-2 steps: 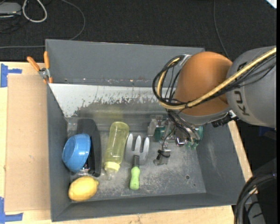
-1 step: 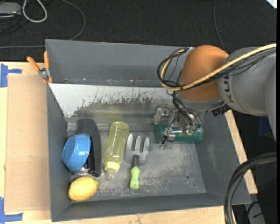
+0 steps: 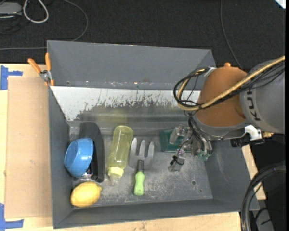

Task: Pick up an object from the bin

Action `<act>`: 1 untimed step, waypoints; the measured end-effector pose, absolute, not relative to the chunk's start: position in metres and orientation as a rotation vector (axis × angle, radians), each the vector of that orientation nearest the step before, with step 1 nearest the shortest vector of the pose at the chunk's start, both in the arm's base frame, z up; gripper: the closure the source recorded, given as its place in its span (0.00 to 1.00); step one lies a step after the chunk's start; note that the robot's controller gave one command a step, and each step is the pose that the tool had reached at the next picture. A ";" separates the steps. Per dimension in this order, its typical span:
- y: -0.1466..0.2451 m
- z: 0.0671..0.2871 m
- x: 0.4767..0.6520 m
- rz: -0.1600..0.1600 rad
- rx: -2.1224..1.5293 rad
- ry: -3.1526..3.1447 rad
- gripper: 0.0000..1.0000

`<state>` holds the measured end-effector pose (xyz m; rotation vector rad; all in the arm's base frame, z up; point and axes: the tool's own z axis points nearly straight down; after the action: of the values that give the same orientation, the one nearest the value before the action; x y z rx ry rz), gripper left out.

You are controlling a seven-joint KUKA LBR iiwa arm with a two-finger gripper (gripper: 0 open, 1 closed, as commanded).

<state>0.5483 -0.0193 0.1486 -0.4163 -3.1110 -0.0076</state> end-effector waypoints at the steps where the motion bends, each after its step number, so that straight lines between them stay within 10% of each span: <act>1: 0.000 0.244 0.621 -0.001 -0.018 -3.134 0.00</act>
Offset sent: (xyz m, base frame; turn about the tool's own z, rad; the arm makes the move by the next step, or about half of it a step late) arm 0.0479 -0.0235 -0.0435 0.1241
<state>0.6209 -0.0001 0.2437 -0.0183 -3.1342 -0.0010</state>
